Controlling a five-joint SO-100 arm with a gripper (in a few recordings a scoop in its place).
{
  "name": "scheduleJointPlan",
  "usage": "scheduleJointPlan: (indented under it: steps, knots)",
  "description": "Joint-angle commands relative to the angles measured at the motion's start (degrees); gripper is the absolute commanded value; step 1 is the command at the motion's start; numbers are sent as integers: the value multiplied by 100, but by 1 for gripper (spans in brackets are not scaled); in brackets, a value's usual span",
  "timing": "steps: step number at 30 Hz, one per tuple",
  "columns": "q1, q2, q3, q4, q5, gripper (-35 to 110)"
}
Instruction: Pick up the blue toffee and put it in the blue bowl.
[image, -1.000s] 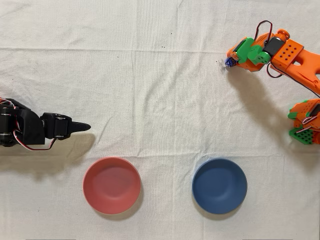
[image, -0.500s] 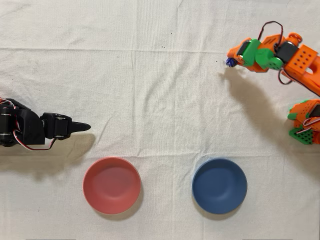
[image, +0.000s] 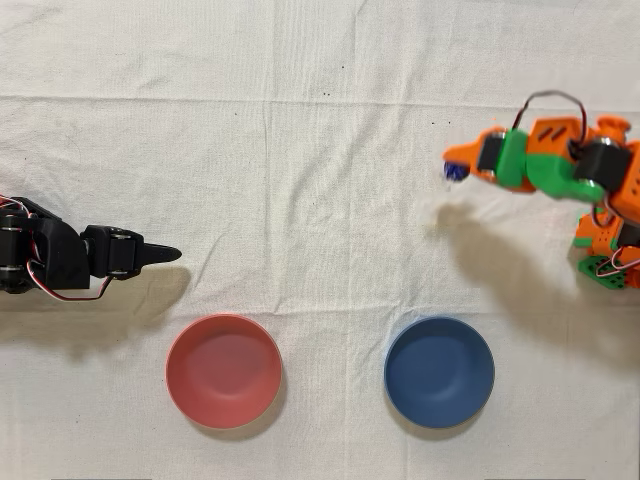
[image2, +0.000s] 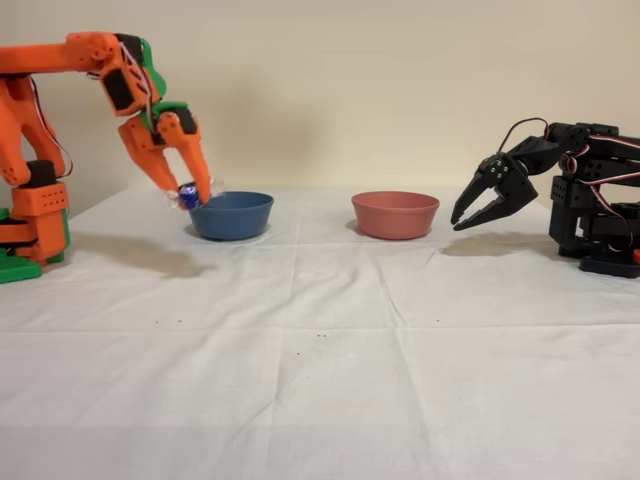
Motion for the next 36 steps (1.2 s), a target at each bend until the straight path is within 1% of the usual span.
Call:
scheduleJointPlan:
  steps: [1, 12, 18, 26, 32, 36]
  knots:
    - [-800, 650, -466, 132, -62, 13]
    - [-2874, 457, -1072, 308, 88, 12]
    - [-3709, 18, -1336, 220, 105, 12]
    - [-4465, -642, -1521, 79, 378, 12]
    - [-4746, -1081, -1547, 44, 580, 11]
    - [-4860, -1257, -1354, -229, 642, 11]
